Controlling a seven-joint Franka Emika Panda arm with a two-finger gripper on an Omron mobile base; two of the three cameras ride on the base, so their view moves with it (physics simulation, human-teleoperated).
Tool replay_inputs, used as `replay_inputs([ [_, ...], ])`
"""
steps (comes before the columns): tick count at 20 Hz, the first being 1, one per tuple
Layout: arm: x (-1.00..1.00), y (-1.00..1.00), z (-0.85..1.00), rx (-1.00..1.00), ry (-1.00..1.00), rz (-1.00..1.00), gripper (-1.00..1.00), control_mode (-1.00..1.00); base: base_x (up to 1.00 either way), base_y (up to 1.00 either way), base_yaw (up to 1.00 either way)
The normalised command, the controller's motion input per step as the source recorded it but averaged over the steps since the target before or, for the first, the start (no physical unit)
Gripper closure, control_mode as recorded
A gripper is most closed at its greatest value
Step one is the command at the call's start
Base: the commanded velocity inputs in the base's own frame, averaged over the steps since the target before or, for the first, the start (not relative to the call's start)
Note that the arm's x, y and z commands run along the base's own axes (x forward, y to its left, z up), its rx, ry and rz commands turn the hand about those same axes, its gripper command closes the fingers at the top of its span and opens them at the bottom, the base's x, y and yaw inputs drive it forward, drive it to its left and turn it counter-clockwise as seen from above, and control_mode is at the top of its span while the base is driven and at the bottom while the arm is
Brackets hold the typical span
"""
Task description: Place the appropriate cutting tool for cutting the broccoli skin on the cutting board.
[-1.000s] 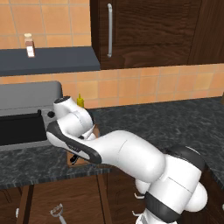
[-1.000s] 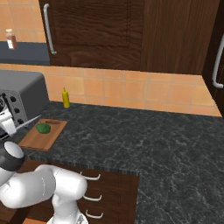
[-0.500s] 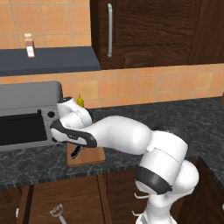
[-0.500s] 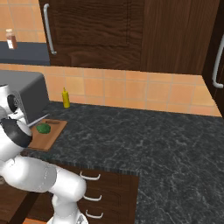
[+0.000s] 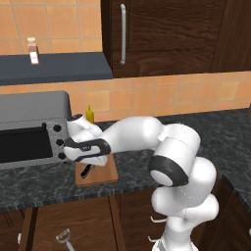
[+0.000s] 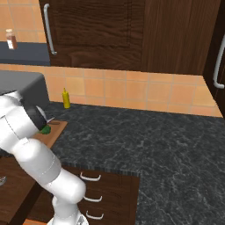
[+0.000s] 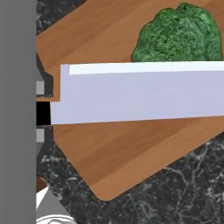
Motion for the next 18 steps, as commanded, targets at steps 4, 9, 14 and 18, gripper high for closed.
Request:
replay_inputs([
  [4,0.15,-0.03,-0.35,0.00,0.00,0.00,1.00,-1.00,0.00,0.00,0.00],
  [9,0.14,-0.04,-0.35,0.00,0.00,0.00,1.00,-1.00,0.00,0.00,0.00],
  [14,0.06,-0.05,-0.24,0.00,0.00,0.00,-1.00,-1.00,0.00,0.00,0.00],
  [18,0.00,-0.16,0.00,0.04,0.00,0.00,-1.00,-1.00,0.00,0.00,0.00],
])
